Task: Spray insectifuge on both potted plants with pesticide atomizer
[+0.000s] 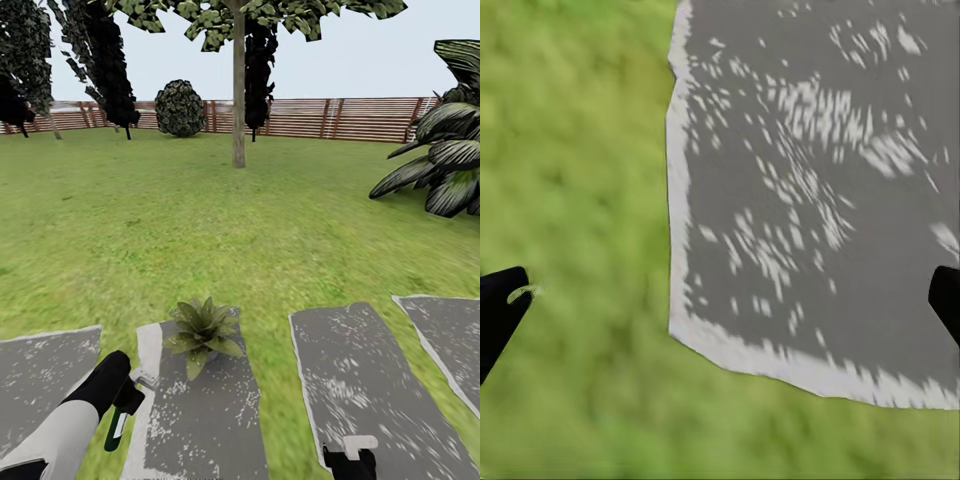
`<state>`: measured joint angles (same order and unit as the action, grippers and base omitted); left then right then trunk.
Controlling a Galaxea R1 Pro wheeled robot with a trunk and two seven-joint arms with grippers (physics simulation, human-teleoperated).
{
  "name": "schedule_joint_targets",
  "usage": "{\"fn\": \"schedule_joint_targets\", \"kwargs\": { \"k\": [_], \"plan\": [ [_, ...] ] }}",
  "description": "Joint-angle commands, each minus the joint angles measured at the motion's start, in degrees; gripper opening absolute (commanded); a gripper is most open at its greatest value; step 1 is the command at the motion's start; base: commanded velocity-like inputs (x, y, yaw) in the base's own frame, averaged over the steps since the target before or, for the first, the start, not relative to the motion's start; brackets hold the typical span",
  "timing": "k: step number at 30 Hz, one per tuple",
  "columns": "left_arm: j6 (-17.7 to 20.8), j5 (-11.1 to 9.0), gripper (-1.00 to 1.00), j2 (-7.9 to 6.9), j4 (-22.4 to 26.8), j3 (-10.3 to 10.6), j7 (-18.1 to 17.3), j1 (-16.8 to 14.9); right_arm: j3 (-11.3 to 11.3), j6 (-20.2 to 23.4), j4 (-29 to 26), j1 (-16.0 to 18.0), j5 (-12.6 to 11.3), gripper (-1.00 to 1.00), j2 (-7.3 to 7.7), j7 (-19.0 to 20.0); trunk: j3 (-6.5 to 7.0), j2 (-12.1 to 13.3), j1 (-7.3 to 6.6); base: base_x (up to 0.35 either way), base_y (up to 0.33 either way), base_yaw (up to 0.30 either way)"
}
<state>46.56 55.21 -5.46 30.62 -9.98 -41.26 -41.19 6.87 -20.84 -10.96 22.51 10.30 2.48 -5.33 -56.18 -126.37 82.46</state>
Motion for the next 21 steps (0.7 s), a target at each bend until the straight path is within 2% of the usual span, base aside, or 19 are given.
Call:
{"fn": "schedule_joint_targets", "kwargs": {
  "k": [1,7,9,10,15,21],
  "plan": [
    [-0.03,0.58,-1.00,0.25,-0.02,-0.29,-0.43,0.01,0.41,-0.22,0.06,0.06,0.60,1.00,-0.02,-0.12,-0.05,-0.02,-0.01,-0.004,-0.002,0.269],
    [-0.06,0.27,-1.00,0.93,-0.12,-0.49,-0.22,0.05,0.42,-0.25,0.06,0.08,0.59,1.00,-0.02,-0.12,-0.05,-0.02,-0.01,-0.001,-0.001,0.181],
    [-0.06,0.26,-1.00,1.61,-0.17,-0.65,1.25,0.13,0.42,-0.25,0.06,0.06,0.61,1.00,0.00,-0.12,-0.05,-0.02,-0.01,0.000,0.000,0.025],
    [-0.27,0.07,-1.00,2.01,-0.20,-0.74,4.37,0.89,0.42,-0.25,0.06,0.07,0.66,1.00,0.04,-0.12,-0.05,-0.02,-0.01,0.000,0.000,0.006],
    [-0.79,-4.93,-1.00,2.11,0.02,-0.80,7.87,3.65,0.42,-0.18,0.06,0.03,0.68,1.00,0.07,-0.12,-0.05,-0.02,-0.01,0.000,-0.002,0.001],
    [-1.67,-5.74,-1.00,2.19,-0.05,-0.80,9.59,3.99,0.42,-0.16,0.06,0.06,0.68,1.00,0.07,-0.13,-0.05,-0.02,-0.01,0.000,-0.193,0.000]
  ]
}}
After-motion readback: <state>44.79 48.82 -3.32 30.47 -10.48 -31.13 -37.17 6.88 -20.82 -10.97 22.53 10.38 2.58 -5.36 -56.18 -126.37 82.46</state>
